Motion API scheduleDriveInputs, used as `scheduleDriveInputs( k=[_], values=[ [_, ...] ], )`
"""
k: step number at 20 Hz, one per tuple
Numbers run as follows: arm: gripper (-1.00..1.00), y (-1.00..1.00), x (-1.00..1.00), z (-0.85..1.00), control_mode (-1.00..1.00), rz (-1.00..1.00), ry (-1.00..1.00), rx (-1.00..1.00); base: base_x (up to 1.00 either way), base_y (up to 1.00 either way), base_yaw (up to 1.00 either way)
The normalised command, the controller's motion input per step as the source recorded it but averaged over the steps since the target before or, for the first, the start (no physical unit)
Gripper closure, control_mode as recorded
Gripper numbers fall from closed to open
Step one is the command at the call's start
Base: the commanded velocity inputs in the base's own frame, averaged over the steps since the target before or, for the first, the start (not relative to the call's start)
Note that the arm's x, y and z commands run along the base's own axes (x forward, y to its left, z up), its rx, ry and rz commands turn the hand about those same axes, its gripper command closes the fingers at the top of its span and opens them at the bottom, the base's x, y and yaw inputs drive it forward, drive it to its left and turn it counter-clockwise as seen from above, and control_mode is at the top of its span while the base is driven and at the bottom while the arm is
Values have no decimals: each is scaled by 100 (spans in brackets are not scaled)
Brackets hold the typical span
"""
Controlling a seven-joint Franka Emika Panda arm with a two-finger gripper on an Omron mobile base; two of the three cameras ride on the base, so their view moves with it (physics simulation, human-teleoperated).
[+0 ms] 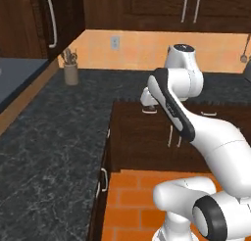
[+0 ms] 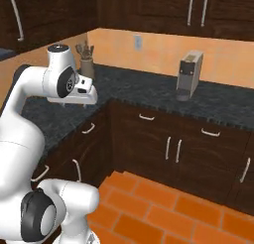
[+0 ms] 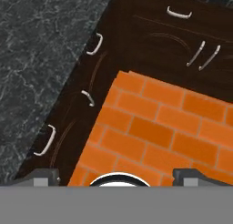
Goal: Navigate to the electric kettle.
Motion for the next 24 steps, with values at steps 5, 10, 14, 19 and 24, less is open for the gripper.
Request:
scheduleDriveInputs(
  k=[5, 10, 14, 19, 24],
  values=[
    [-100, 0, 0, 0, 100, 0, 0, 0, 0, -3, -67],
    [-100, 0, 0, 0, 100, 0, 0, 0, 0, -14, -62],
    [-100, 0, 0, 0, 100, 0, 0, 0, 0, -31, -55],
    [-100, 0, 0, 0, 100, 0, 0, 0, 0, -36, -61],
    [-100, 0, 0, 0, 100, 0, 0, 0, 0, -22, -75]
  ],
)
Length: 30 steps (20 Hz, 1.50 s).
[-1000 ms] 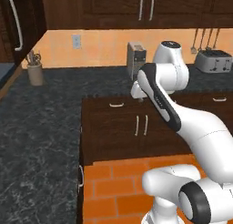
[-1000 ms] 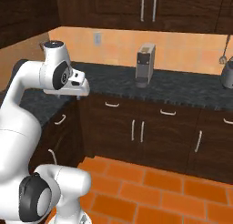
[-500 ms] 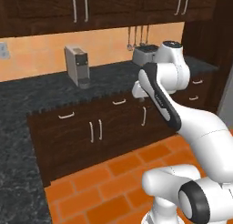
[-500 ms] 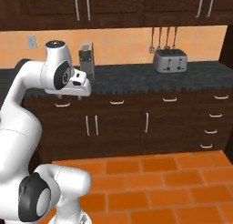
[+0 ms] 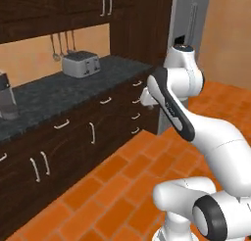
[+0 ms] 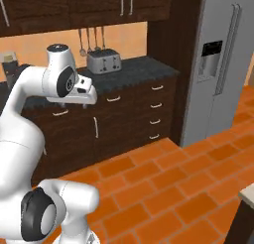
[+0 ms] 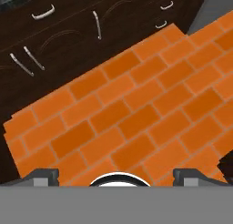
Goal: Navigate to the electric kettle.
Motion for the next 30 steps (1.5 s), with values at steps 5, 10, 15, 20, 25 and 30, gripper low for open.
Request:
scheduleDriveInputs(
  k=[5, 10, 15, 20, 25, 30],
  values=[
    [-100, 0, 0, 0, 100, 0, 0, 0, 0, -21, -78],
    [-100, 0, 0, 0, 100, 0, 0, 0, 6, -17, -80],
    [-100, 0, 0, 0, 100, 0, 0, 0, 14, -24, -81],
    [-100, 0, 0, 0, 100, 0, 0, 0, 16, -32, -78],
    [-100, 0, 0, 0, 100, 0, 0, 0, 37, -42, -74],
    [-100, 0, 0, 0, 100, 0, 0, 0, 79, -68, -65]
  ],
)
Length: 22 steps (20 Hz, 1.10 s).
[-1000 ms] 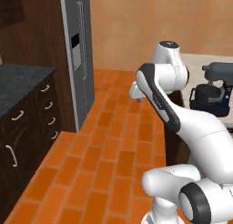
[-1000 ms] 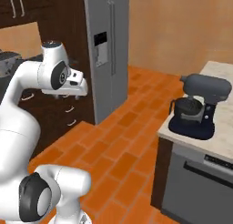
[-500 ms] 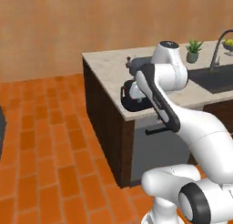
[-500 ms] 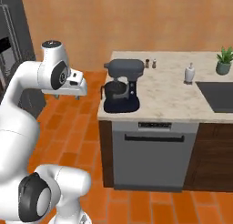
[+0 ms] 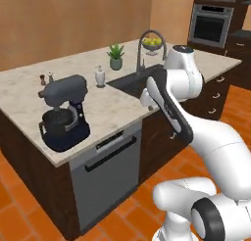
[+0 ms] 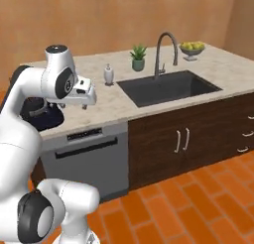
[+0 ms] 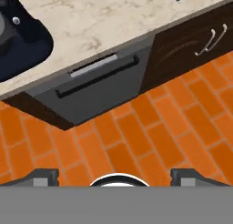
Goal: Navigate to the electric kettle.
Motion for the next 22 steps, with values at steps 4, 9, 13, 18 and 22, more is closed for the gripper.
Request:
scheduleDriveInputs(
  k=[4, 9, 13, 18, 22],
  values=[
    [-100, 0, 0, 0, 100, 0, 0, 0, 80, -65, -66],
    [-100, 0, 0, 0, 100, 0, 0, 0, 83, -35, -68],
    [-100, 0, 0, 0, 100, 0, 0, 0, 99, -2, -62],
    [-100, 0, 0, 0, 100, 0, 0, 0, 100, 0, -57],
    [-100, 0, 0, 0, 100, 0, 0, 0, 100, -1, -55]
  ],
)
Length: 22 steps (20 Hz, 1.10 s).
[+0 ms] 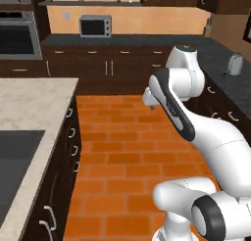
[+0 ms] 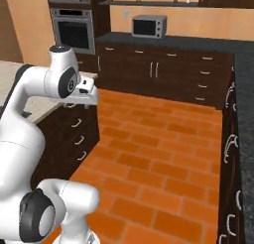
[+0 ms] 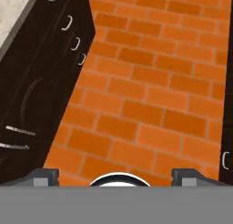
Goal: Navigate to the electric kettle.
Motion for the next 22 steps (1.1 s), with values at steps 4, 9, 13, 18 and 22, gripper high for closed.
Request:
scheduleDriveInputs(
  k=[4, 9, 13, 18, 22],
  values=[
    [-100, 0, 0, 0, 100, 0, 0, 0, 100, 0, -56],
    [-100, 0, 0, 0, 100, 0, 0, 0, 100, 19, -57],
    [-100, 0, 0, 0, 100, 0, 0, 0, 100, 36, -58],
    [-100, 0, 0, 0, 100, 0, 0, 0, 100, 72, -56],
    [-100, 0, 0, 0, 100, 0, 0, 0, 100, 79, -53]
  ],
)
